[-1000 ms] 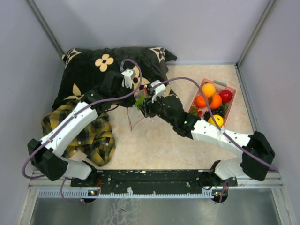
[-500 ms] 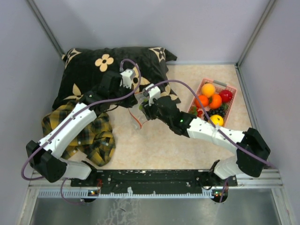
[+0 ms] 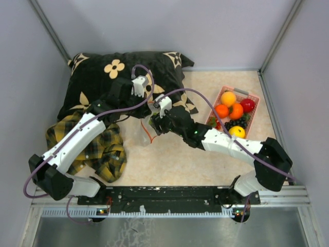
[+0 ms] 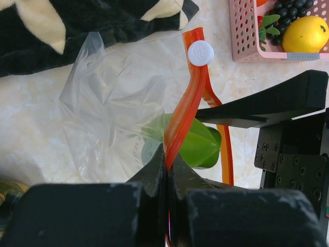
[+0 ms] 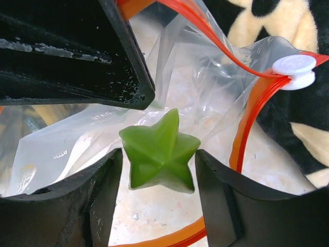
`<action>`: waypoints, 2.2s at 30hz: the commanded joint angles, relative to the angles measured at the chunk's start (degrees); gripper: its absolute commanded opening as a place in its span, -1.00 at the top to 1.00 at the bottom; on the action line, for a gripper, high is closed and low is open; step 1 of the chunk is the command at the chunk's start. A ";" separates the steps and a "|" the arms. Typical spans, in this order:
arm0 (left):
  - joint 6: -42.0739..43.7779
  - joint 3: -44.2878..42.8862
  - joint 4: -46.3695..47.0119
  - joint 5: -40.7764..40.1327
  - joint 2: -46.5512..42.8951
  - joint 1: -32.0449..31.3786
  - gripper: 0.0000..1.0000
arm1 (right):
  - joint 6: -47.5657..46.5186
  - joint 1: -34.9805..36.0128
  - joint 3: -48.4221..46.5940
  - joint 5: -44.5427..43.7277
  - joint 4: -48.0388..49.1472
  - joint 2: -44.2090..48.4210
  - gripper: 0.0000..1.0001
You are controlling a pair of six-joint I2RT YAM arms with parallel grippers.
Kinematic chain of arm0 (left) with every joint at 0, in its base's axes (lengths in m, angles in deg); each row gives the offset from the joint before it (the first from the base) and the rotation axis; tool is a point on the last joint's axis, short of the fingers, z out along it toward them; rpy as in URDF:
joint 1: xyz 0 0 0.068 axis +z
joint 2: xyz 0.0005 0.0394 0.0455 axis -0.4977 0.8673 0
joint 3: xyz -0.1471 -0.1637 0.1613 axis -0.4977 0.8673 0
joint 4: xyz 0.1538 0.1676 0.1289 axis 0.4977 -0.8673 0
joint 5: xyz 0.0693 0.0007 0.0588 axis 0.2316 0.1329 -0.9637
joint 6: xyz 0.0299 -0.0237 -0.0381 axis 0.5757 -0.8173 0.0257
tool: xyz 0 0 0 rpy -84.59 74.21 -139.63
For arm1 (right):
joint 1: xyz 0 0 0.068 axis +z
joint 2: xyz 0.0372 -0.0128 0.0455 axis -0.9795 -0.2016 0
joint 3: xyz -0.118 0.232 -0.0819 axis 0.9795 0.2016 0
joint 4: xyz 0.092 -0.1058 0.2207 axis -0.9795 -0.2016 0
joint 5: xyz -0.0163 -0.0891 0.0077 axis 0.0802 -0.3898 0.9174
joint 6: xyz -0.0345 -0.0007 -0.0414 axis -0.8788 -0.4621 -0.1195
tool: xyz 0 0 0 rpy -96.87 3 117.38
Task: Place the food in the zip-top bag and seal the zipper
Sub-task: Place the fake fruit in the zipper food storage bag, then pick up the fake fruit from the bin.
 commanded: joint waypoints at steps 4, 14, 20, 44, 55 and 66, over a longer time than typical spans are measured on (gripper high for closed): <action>-0.77 0.79 2.34 2.37 -1.63 0.84 1.00 | 1.79 0.52 -2.81 1.88 2.10 3.85 -0.30; -1.58 1.32 2.85 3.19 -1.63 2.41 1.00 | 5.45 0.46 -4.41 0.78 -1.52 10.06 -0.38; -1.75 1.47 2.88 3.76 -1.57 2.62 1.00 | 9.98 0.43 -6.16 -7.95 -10.07 11.60 -0.31; 1.33 -2.65 -4.47 -9.08 -4.14 2.60 1.00 | 12.57 -5.88 -18.96 -10.81 -28.39 2.76 1.00; 2.45 -5.91 -8.81 -9.71 -1.17 2.42 1.00 | 7.30 -7.95 -22.48 -9.76 -30.76 0.41 1.00; 2.87 -7.34 -7.36 -7.24 0.01 2.27 0.56 | 2.49 -8.01 -22.23 -2.15 -26.97 -0.35 1.00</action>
